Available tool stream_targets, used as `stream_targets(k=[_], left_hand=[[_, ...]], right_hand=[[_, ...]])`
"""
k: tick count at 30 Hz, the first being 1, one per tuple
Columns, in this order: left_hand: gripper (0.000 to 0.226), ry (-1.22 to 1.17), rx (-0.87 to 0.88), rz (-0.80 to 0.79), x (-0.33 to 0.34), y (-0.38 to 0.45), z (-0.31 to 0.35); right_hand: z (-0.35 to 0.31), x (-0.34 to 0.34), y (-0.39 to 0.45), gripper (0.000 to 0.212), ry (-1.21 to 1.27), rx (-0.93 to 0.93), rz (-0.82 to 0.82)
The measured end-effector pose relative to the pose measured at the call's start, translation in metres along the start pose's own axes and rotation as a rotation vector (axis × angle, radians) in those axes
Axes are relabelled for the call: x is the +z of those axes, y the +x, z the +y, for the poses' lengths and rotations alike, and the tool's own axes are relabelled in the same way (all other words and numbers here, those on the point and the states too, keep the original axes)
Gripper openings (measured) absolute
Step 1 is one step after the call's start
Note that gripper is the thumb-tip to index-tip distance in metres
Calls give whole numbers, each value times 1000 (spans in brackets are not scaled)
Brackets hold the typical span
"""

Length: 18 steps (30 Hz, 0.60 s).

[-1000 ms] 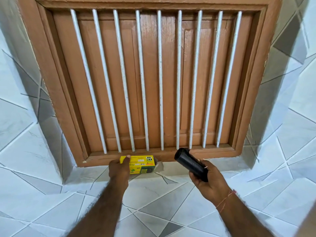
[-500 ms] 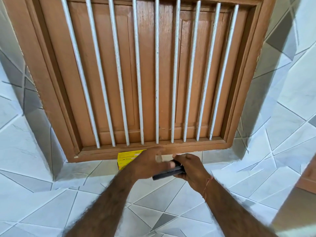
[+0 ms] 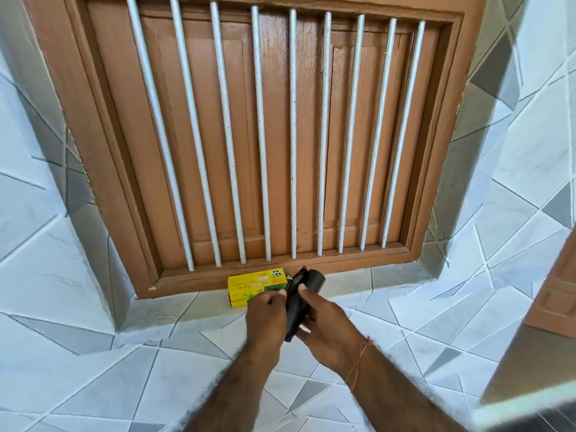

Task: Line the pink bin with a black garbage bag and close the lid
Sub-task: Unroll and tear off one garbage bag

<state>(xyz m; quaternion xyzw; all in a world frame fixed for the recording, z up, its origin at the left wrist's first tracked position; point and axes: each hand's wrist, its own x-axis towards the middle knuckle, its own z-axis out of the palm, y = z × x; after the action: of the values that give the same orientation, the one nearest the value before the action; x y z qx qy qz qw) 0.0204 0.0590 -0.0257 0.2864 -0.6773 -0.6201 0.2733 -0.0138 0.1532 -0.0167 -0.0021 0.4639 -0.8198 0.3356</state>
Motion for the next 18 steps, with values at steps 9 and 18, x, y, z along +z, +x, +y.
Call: stream_targets(k=[9,18], left_hand=[[34,-43,1,147,3,-46,24],[25,-220,-226,348,-33,-75,5]], right_hand=[[4,-16,-40,39,239,144,-107],[-32,-82,-101,47,130,200,-217]])
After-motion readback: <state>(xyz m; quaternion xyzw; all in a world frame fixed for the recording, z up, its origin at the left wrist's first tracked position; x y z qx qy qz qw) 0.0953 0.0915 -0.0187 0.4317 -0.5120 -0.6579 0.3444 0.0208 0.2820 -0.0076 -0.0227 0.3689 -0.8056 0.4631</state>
